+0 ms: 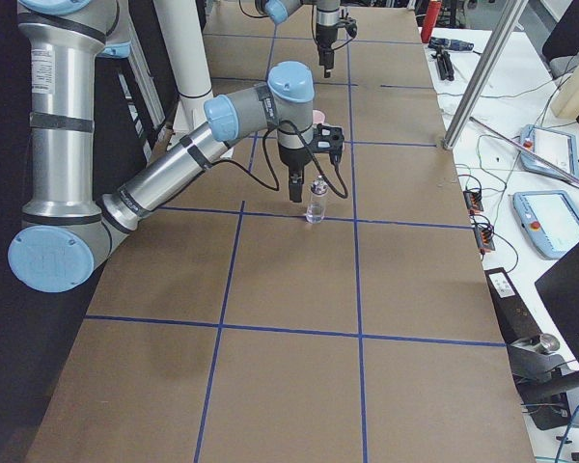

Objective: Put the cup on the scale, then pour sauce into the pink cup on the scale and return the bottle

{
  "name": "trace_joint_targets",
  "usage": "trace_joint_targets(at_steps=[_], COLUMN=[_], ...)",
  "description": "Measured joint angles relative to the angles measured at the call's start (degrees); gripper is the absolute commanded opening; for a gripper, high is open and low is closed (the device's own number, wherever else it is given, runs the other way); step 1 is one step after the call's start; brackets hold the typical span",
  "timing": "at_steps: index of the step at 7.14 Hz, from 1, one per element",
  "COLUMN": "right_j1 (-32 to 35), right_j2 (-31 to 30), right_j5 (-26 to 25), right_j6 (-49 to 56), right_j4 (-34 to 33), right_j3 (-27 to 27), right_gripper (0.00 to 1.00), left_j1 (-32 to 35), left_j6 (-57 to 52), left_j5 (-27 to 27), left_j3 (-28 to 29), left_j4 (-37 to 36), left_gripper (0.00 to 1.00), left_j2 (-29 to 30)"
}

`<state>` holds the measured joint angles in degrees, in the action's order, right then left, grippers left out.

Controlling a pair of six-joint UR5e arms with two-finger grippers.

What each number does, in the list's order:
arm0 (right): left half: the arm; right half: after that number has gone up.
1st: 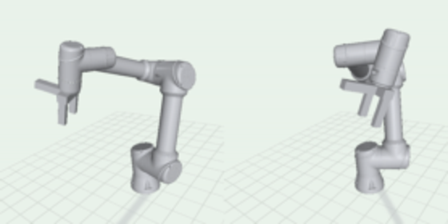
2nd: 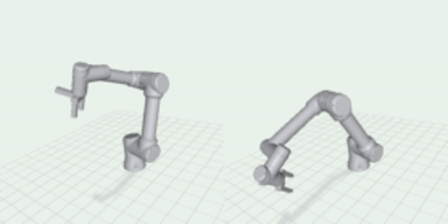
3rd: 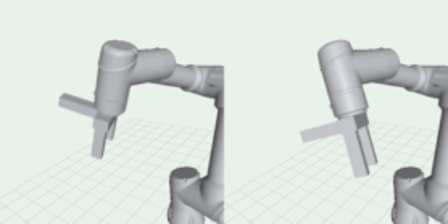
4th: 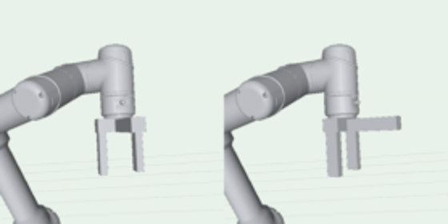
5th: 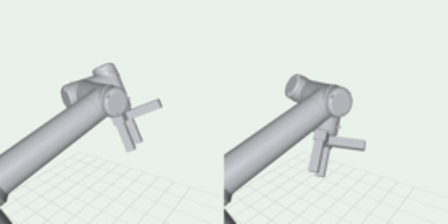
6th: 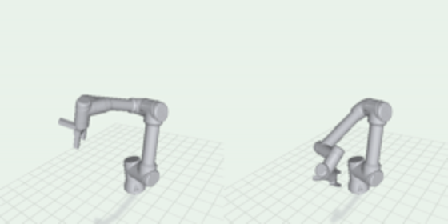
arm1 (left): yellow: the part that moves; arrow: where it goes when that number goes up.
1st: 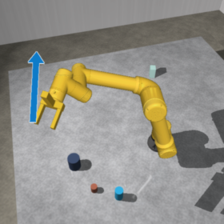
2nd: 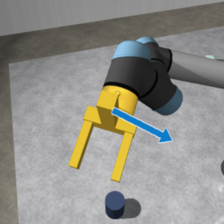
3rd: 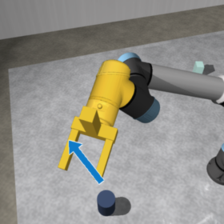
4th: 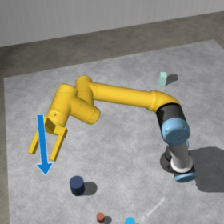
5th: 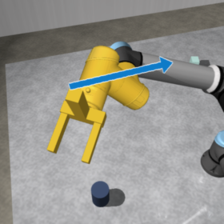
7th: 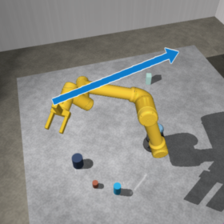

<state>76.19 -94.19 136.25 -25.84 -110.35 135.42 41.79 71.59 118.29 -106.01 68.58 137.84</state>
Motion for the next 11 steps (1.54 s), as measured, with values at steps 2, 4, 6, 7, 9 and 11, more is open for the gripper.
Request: trace_joint_targets(at_steps=[2, 4, 6, 7, 9, 11], right_j1=[-8.7, -24.4, -39.4, -43.6, -50.4, -54.3], right_j2=[-0.3, -3.8, -10.4, -12.2, -15.7, -17.7], right_j5=[-3.5, -17.6, -35.5, -41.3, -53.4, -62.7], right_j6=[-13.7, -34.5, -44.8, -48.3, -52.3, -52.6], right_j4=[8.1, 25.6, 37.4, 40.7, 48.8, 57.8], right_j3=[2.7, 3.0, 2.8, 2.6, 0.1, -5.7], right_gripper=[1.00, 1.00, 1.00, 1.00, 1.00, 1.00], left_j1=[4.5, 10.0, 15.9, 18.9, 24.8, 30.7], left_j6=[-10.0, -21.5, -33.6, -40.6, -59.5, -77.7], left_j5=[1.0, 1.0, 0.9, 0.9, 1.0, 1.2], left_j3=[-5.1, -8.6, -9.2, -9.2, -8.5, -7.2], left_j4=[-2.6, -3.0, -3.1, -3.1, -2.7, -1.3], left_gripper=[1.00, 1.00, 1.00, 1.00, 1.00, 1.00], left_j2=[-5.3, -11.4, -15.8, -17.9, -22.9, -27.6])
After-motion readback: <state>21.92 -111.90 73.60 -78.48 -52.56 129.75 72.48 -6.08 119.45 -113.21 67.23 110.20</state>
